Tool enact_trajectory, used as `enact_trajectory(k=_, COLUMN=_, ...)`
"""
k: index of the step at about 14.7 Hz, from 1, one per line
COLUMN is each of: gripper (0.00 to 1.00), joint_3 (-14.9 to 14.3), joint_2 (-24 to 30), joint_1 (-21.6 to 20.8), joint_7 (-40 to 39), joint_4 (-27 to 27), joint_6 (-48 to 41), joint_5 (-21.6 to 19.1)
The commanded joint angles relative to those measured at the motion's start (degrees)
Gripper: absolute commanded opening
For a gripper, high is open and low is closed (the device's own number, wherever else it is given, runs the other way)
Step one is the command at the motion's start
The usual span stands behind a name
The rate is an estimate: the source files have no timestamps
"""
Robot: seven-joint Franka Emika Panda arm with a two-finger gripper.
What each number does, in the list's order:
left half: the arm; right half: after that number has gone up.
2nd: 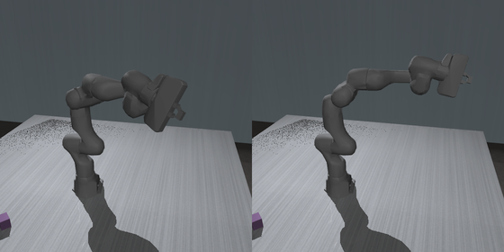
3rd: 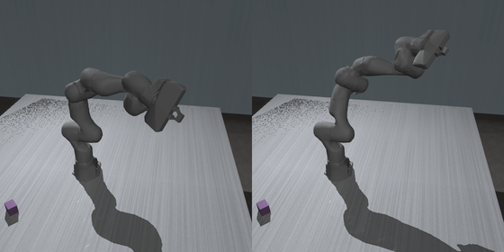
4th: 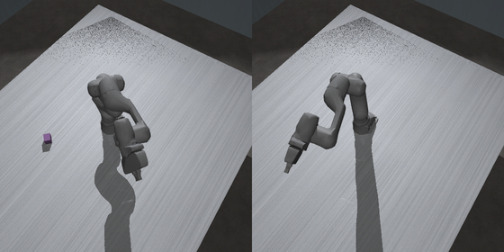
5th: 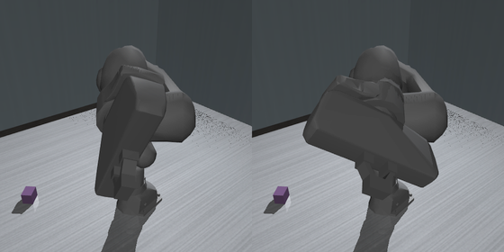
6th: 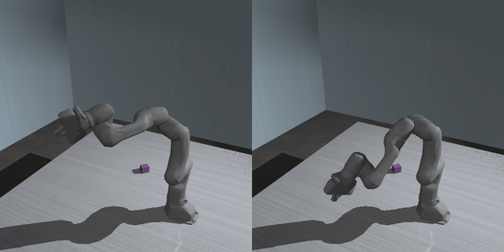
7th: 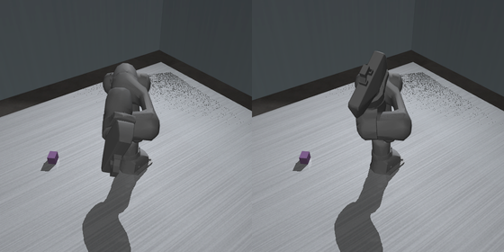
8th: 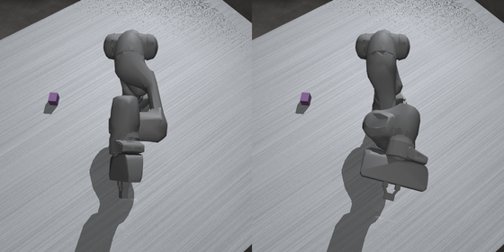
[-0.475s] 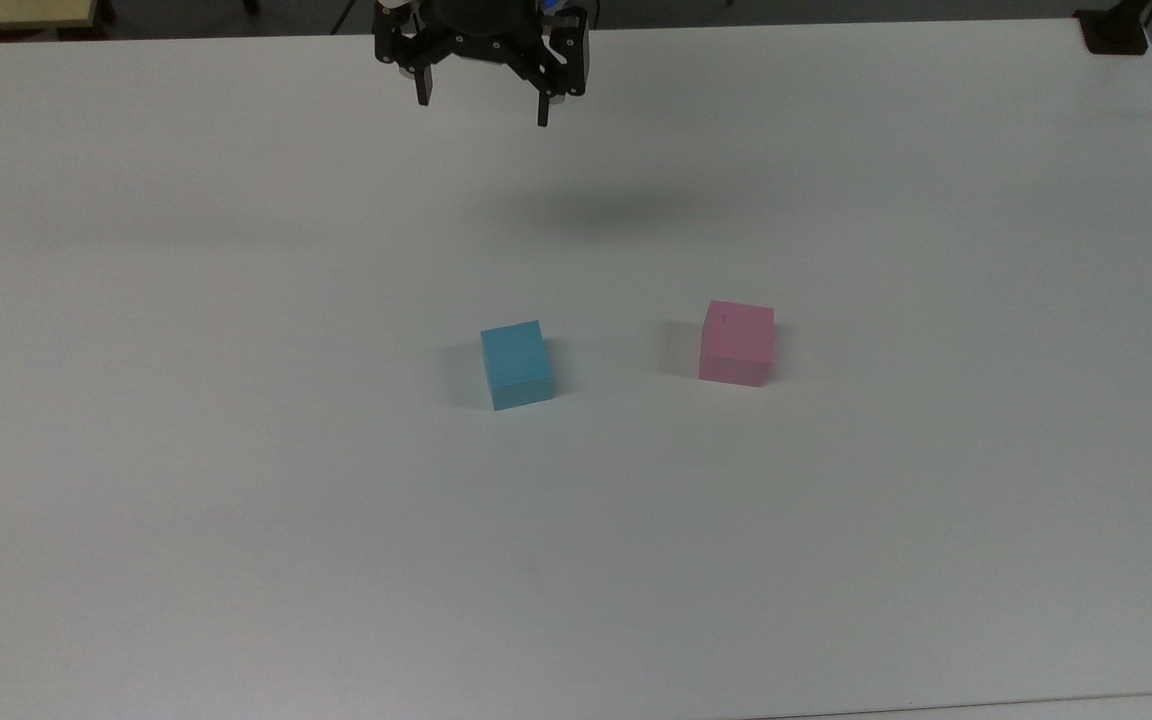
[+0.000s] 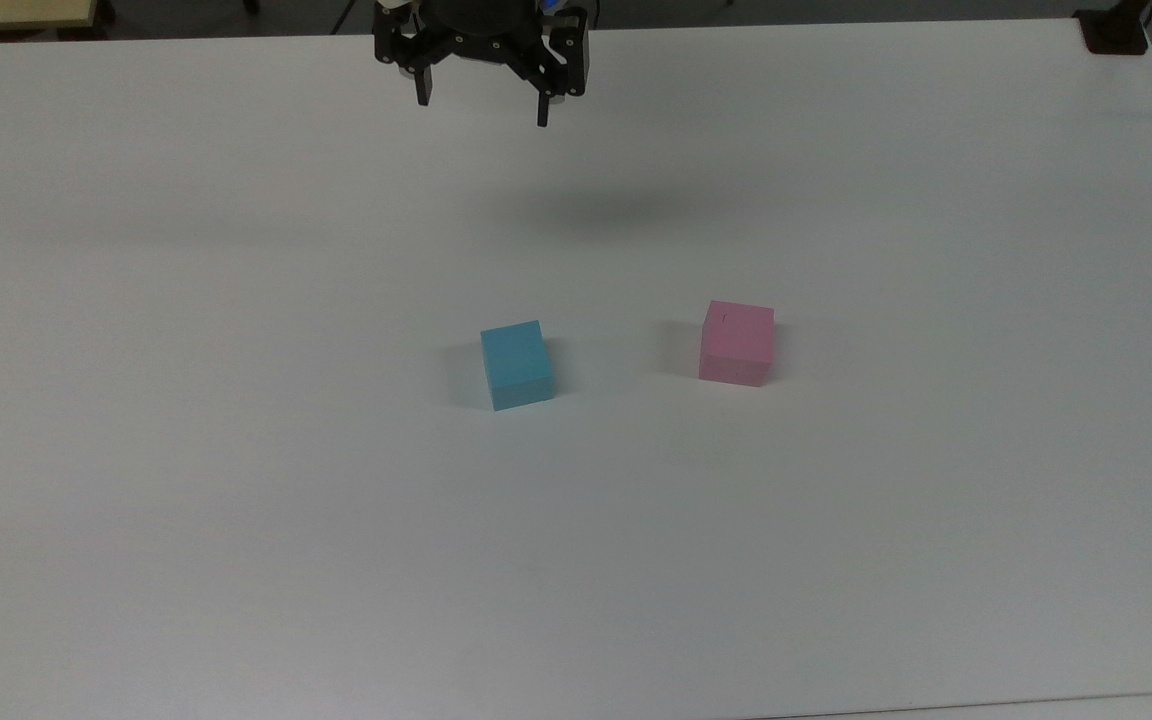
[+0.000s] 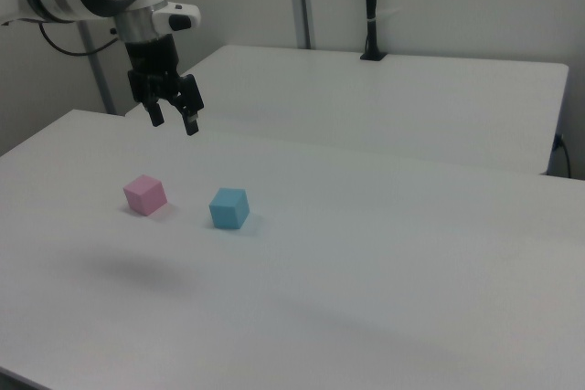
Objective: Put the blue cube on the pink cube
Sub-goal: 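Lower the open gripper down over the light blue cube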
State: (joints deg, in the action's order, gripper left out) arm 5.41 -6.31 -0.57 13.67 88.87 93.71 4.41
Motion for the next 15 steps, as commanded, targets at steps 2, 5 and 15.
enact_trajectory(k=2, gripper=1.00, joint_3=-0.2, joint_2=-1.3, joint_1=0.1, joint_7=-2.8, joint_4=0.9, joint_6=3.0, joint_5=-1.5)
enact_trajectory(k=5, gripper=1.00, joint_3=-0.3, joint_2=-5.0, joint_1=0.1, joint_7=-7.1, joint_4=1.0, joint_6=6.2, joint_5=-1.4)
enact_trajectory(k=15, gripper=1.00, joint_3=0.1, joint_2=-22.9, joint_1=-1.5, joint_7=-9.3, joint_4=0.9, joint_6=23.8, joint_5=4.6)
